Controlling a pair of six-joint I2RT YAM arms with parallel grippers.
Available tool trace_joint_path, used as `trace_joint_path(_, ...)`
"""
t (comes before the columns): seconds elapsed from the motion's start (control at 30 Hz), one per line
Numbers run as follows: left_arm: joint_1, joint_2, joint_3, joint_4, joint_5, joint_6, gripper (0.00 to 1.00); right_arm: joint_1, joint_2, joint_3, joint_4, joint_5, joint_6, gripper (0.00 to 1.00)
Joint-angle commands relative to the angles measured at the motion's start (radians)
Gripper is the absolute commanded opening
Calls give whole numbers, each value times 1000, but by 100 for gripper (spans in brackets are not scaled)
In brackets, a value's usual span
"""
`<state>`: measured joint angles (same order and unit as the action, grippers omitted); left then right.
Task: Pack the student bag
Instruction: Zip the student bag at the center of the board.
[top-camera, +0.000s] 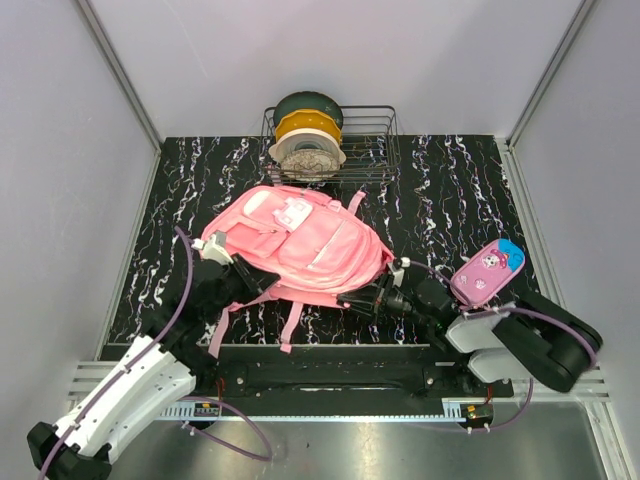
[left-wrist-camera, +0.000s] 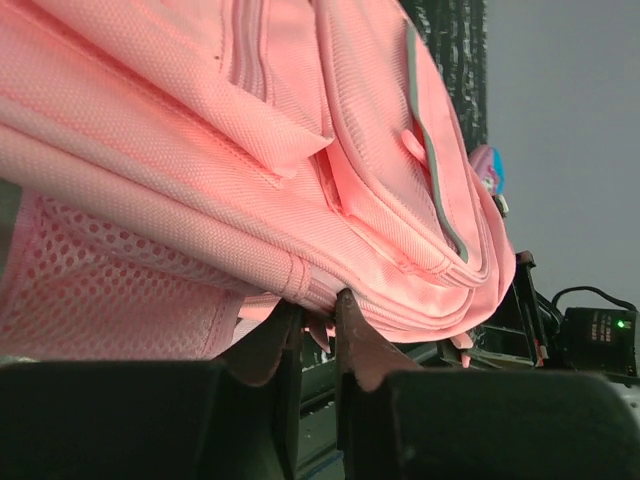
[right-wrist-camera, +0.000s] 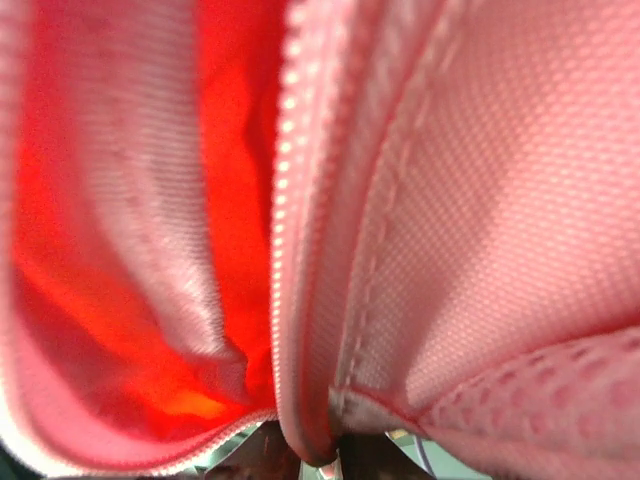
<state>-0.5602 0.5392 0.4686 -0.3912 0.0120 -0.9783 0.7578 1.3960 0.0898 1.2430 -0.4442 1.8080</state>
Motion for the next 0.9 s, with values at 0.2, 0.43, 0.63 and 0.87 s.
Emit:
trace_joint_path(0.2,258,-7,87,-60,-163,179,0,-57,-770,-133,-548,197,-6,0)
trace_joint_path(0.43,361,10,58,0,-5,190,0,-58,-1216,66,-1375,304,-244,0)
trace_joint_path(0.63,361,51,64,69,155,173,0,-58,-895,285,-1616,299,-730,0)
trace_joint_path(0.87,417,97,169,-18,136,260,0,-58,-606,556,-1865,534,-1119,0)
